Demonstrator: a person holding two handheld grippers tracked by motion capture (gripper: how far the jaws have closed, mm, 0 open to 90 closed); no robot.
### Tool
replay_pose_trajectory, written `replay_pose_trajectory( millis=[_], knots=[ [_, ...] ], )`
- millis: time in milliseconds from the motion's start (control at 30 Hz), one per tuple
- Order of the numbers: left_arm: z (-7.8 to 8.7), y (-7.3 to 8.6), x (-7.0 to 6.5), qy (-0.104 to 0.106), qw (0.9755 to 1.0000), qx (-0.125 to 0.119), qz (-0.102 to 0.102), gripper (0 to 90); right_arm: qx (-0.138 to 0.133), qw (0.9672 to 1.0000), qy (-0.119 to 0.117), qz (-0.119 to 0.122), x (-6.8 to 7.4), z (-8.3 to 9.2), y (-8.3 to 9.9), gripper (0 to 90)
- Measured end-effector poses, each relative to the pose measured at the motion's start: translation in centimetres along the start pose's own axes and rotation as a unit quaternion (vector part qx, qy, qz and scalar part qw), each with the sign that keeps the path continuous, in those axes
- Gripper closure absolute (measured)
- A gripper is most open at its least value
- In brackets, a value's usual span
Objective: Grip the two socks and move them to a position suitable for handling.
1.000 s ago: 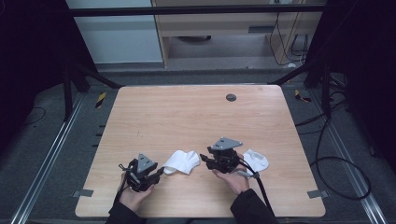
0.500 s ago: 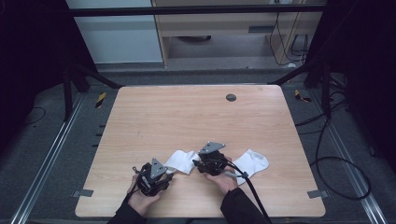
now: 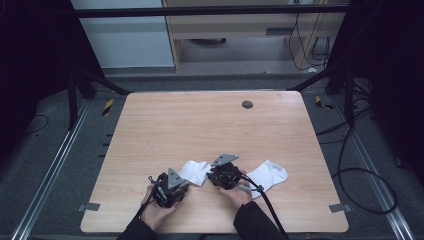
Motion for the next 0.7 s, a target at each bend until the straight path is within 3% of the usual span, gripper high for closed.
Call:
replay_pose_trajectory(
  millis=[200, 367, 400, 467, 533, 700],
  knots=[
    [-0.1, -0.2, 0.1, 0.001, 0.9999, 0.006, -0.009, 83.3, -0.002, 1.0, -0.003, -0.001, 0.2, 0.1, 0.0, 85.1],
    [0.0, -0.2, 0.2, 0.01, 0.9998, 0.012, -0.011, 88.6, -0.042, 0.9987, -0.023, -0.02, 0.3, 1.1, -0.5, 85.4],
    [0.0, -0.3, 0.2, 0.013, 0.9997, 0.013, -0.014, 88.8, -0.061, 0.9968, -0.036, -0.036, 0.3, 1.6, -0.9, 85.5],
    [0.1, -0.3, 0.1, 0.02, 0.9995, 0.013, -0.02, 88.8, -0.071, 0.9958, -0.041, -0.041, 0.2, 1.9, -1.2, 85.5],
    [0.1, -0.3, -0.1, 0.025, 0.9992, 0.014, -0.028, 89.0, -0.098, 0.9915, -0.053, -0.067, 0.1, 2.4, -2.0, 85.5],
    [0.5, -0.2, -0.4, 0.042, 0.9981, 0.01, -0.045, 89.0, -0.122, 0.9876, -0.048, -0.087, 0.1, 2.3, -3.1, 85.4]
  ],
)
Point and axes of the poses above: each handheld gripper's, and its own axes: z roughly backward along the jaws, y roughly out of its underside, x roughly to its left, the point moved 2 cm from there along -z, roughly forward along the jaws, and after that the axes turned 6 degrees about -y, right-handed, at the moved point
